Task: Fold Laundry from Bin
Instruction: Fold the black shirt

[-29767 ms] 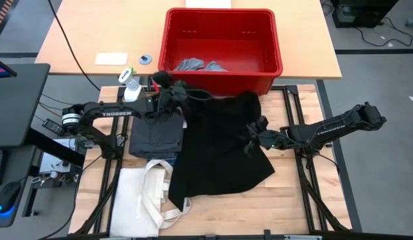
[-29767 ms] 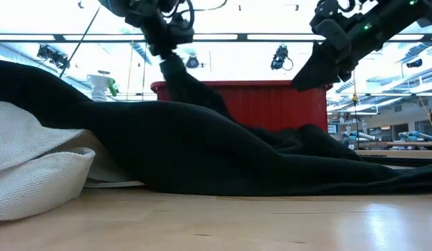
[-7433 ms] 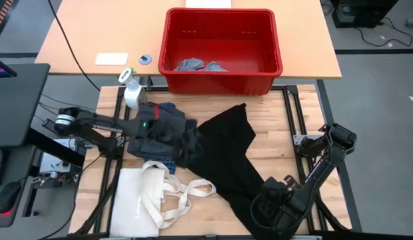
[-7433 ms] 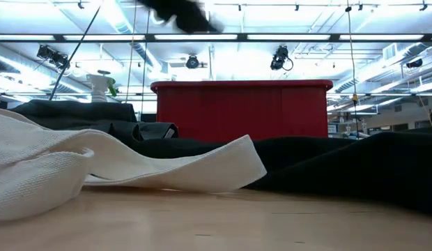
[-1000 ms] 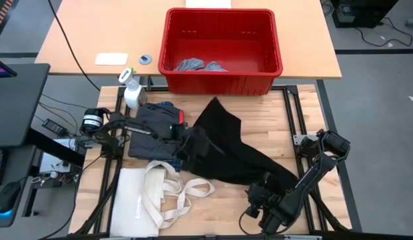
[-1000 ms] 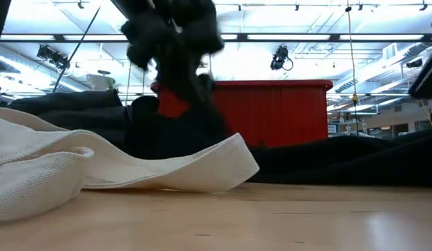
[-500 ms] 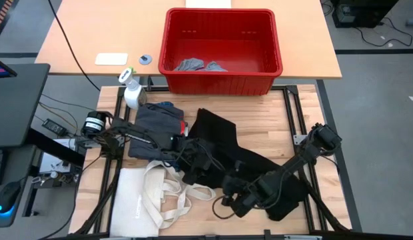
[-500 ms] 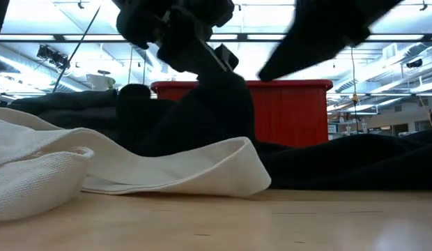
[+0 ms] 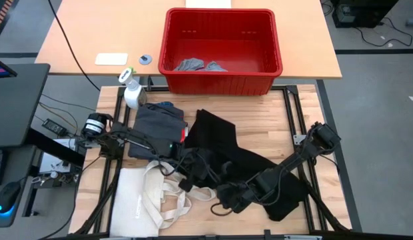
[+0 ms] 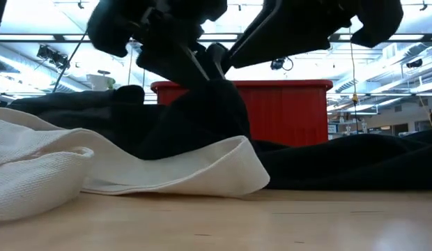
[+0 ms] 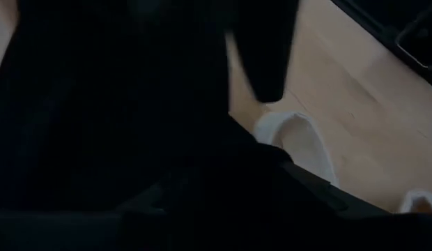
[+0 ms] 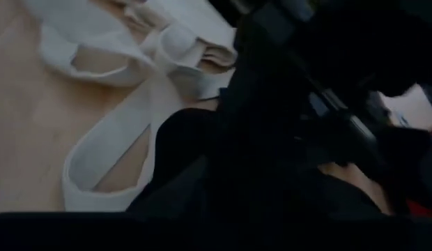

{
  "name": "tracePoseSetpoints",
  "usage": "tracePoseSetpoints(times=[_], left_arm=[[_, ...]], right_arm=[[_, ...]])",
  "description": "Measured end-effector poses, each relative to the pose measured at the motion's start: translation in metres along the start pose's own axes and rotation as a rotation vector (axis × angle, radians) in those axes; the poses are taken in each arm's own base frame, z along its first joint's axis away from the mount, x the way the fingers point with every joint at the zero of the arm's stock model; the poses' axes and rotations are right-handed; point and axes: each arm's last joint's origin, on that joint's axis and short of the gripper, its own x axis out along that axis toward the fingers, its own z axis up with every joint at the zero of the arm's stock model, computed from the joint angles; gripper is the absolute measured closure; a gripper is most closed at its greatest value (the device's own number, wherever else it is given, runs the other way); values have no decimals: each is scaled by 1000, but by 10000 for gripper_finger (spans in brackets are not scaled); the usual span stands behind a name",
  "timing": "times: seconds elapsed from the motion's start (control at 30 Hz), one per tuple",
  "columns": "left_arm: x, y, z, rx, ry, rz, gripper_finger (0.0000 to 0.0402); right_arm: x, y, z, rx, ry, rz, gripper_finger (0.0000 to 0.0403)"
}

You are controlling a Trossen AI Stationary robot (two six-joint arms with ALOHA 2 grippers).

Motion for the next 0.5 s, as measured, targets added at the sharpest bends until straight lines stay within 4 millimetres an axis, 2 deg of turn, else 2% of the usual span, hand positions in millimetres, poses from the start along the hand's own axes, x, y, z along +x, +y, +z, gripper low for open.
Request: tracePoseSetpoints(times=[0.17, 0.3, 0.4, 0.5], left_arm=[[1, -2, 3, 24, -20, -1, 225], [0, -1, 4, 25, -36, 17, 225], [0, 0, 4, 23, -34, 30, 225], [0, 2, 3, 14, -27, 33, 225]], right_arm=[[9, -7, -1, -78, 14, 61, 223], [23, -14, -6, -141, 39, 68, 214], [31, -14, -10, -189, 61, 26, 225], [32, -12, -13, -214, 84, 21, 260]])
